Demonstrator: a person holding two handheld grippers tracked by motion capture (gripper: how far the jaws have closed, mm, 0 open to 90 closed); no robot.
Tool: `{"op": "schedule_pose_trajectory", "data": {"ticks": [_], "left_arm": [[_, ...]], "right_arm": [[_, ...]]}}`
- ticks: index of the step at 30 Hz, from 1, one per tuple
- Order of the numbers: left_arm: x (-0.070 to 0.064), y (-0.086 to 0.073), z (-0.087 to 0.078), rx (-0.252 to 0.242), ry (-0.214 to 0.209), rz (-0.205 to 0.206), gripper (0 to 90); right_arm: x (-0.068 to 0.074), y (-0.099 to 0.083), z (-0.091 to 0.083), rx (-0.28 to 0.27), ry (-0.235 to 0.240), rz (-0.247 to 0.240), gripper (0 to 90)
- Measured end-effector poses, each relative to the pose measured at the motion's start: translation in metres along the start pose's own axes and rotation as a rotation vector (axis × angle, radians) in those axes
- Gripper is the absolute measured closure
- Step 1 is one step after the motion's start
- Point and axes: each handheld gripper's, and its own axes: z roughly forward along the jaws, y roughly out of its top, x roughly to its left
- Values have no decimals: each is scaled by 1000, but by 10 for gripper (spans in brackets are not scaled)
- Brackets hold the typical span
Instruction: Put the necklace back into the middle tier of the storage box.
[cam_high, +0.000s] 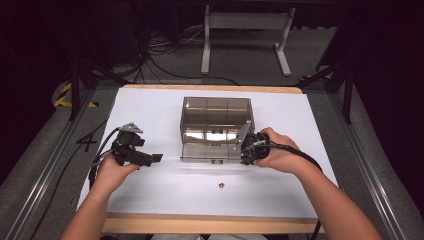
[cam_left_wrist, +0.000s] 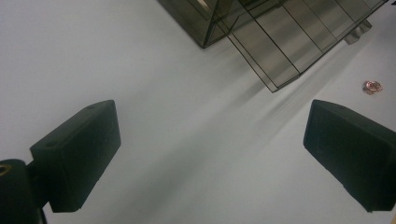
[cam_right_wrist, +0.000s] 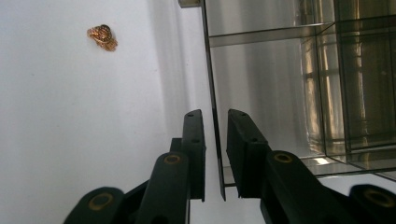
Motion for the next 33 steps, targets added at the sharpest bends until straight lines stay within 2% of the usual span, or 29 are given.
{"op": "schedule_pose_trajectory", "data": {"ticks": [3, 4, 8, 16, 23, 27, 33], "left_arm": [[0, 0, 0, 0, 2, 2, 46], [0, 0, 0, 0, 2, 3, 46], [-1, -1, 0, 1, 1, 1, 46], [0, -7, -4, -1, 11, -7, 46], [-1, -9, -7, -7, 18, -18, 46], [-1, -11, -7, 0, 18, -19, 46], [-1, -13, -7, 3, 21, -20, 47]], "right_arm": [[1, 0, -2, -10, -4, 2, 755], [3, 1, -5, -15, 1, 17, 746], [3, 1, -9, -33, -8, 9, 741], [7, 5, -19, -77, -11, 73, 733], [12, 11, -23, -100, -12, 82, 735], [15, 13, -23, -100, 1, 141, 726], [17, 13, -25, -102, 7, 173, 731]]}}
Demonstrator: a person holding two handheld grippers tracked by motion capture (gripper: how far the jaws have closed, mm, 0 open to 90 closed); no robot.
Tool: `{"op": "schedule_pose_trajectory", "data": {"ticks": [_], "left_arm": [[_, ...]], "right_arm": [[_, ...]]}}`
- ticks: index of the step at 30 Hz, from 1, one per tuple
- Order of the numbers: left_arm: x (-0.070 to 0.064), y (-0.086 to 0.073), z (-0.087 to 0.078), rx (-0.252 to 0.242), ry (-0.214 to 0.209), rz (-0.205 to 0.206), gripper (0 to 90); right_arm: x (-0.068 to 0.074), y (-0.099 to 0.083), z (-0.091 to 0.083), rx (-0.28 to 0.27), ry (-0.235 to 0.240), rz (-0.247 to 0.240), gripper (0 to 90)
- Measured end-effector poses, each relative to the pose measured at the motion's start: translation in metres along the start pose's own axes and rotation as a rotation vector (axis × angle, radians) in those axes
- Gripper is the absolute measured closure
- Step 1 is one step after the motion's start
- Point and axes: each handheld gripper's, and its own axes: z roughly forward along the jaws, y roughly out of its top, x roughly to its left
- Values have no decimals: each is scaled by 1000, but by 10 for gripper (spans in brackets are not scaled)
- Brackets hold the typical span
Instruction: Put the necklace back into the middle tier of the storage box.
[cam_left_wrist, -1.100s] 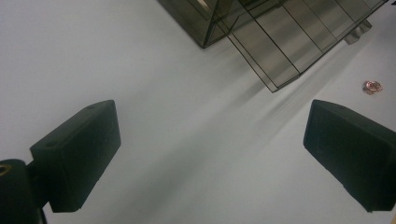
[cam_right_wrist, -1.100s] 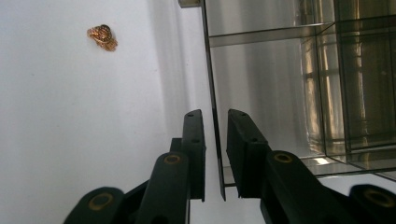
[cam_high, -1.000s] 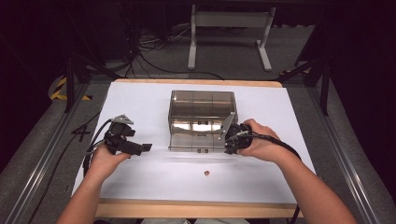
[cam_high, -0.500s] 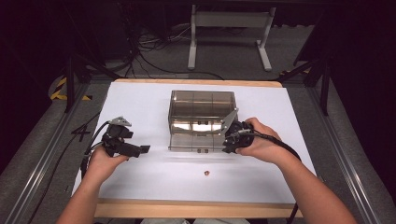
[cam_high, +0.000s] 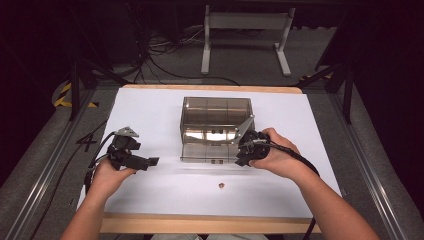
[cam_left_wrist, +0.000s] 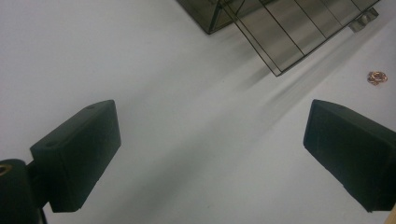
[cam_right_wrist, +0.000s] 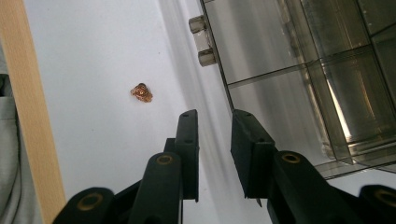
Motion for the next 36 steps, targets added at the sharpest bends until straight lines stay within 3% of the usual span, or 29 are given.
{"op": "schedule_pose_trajectory", "data": {"ticks": [16, 36], "left_arm": [[0, -4, -3, -8, 8, -13, 47], [0, -4, -4, -8, 5, -13, 47]], "right_arm": [[7, 5, 3, -47, 47, 68, 710], [24, 14, 31, -28, 85, 46, 687]]}}
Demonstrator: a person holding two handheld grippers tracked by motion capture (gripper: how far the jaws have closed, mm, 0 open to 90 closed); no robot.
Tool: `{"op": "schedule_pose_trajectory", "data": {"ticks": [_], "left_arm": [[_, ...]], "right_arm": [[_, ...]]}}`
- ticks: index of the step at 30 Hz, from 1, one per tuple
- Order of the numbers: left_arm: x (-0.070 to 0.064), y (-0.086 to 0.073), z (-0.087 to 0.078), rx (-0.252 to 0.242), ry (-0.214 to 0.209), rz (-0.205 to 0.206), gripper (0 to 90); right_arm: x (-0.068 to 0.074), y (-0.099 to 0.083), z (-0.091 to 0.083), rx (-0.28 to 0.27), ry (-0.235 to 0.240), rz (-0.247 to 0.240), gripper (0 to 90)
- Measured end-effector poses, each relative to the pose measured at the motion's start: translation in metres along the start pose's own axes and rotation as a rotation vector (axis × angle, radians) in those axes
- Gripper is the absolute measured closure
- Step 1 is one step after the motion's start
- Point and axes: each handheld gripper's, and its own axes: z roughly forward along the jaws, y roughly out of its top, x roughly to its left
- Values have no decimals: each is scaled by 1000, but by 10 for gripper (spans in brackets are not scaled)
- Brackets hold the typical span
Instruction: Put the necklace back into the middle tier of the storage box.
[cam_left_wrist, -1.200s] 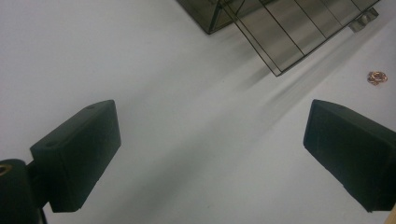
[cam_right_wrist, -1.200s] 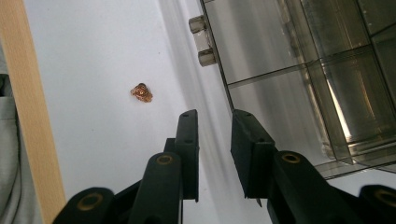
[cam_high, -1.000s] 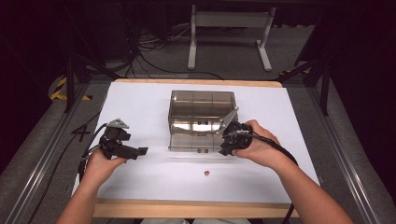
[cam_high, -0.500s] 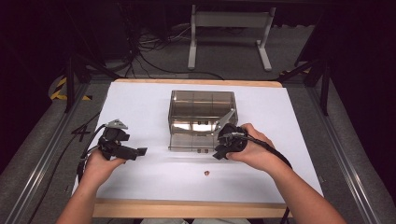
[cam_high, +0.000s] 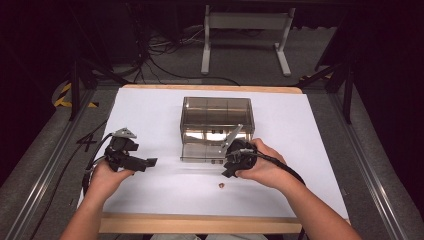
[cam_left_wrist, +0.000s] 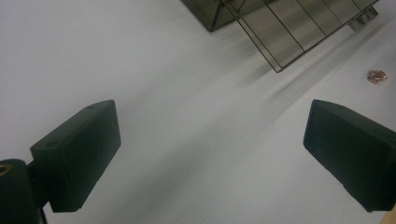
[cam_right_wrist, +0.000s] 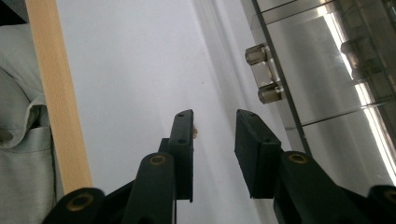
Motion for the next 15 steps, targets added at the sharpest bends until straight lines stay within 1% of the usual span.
{"op": "schedule_pose_trajectory", "data": {"ticks": [5, 15], "left_arm": [[0, 0, 0, -1, 2, -1, 47], [0, 0, 0, -1, 0, -1, 47]], "right_arm": [[3, 0, 10, 13, 11, -12, 687], [8, 0, 23, 34, 32, -25, 685]]}}
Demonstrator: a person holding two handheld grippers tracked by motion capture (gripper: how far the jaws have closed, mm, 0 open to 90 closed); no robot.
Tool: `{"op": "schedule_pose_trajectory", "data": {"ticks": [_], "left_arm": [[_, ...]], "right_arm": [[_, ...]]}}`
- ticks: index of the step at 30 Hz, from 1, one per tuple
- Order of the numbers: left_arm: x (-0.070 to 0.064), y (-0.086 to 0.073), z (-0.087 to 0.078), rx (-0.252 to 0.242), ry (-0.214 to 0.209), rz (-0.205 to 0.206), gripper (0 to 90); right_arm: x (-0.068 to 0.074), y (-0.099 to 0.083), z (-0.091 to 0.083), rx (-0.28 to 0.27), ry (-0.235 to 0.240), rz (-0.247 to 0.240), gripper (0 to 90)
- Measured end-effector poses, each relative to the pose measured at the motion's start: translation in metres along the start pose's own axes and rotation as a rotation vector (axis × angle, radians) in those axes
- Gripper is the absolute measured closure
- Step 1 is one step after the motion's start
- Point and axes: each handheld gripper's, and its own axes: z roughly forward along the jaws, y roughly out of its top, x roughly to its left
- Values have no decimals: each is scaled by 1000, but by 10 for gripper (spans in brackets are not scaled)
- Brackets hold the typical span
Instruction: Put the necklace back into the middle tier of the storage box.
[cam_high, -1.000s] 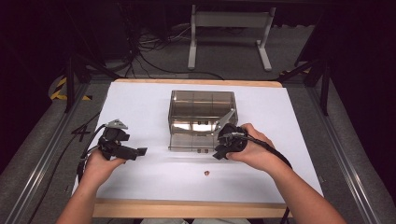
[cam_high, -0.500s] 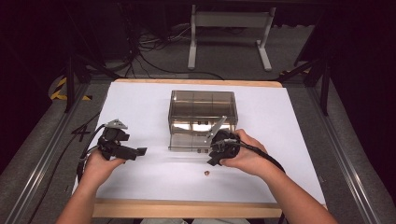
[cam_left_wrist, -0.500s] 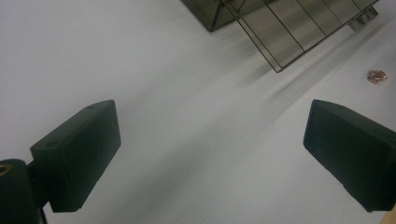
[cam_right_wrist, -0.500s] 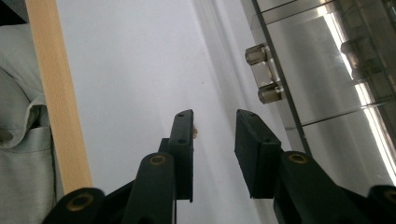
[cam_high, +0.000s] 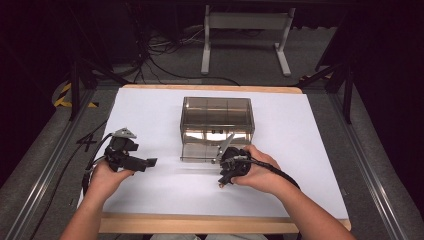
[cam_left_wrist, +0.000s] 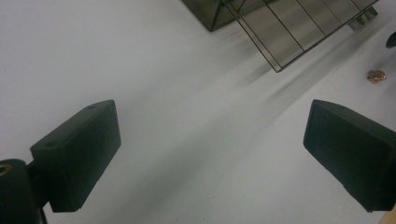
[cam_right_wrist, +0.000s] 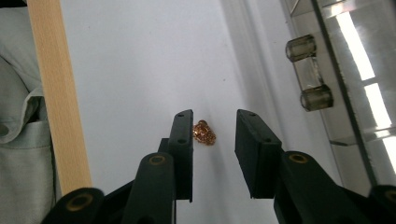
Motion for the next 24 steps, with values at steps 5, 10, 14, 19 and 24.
{"op": "schedule_pose_trajectory", "data": {"ticks": [5, 10, 14, 19, 24], "left_arm": [[0, 0, 0, 0, -1, 0, 47], [0, 0, 0, 1, 0, 1, 47], [0, 0, -1, 0, 1, 3, 47], [0, 0, 0, -1, 1, 2, 47], [0, 0, 0, 1, 2, 2, 47]], "right_arm": [[2, 0, 8, 7, 6, -13, 680], [4, 0, 15, 23, 3, -27, 680], [6, 1, 17, 34, -5, -33, 680], [7, 1, 21, 46, -8, -43, 676], [8, 1, 24, 53, -8, -49, 678]]}}
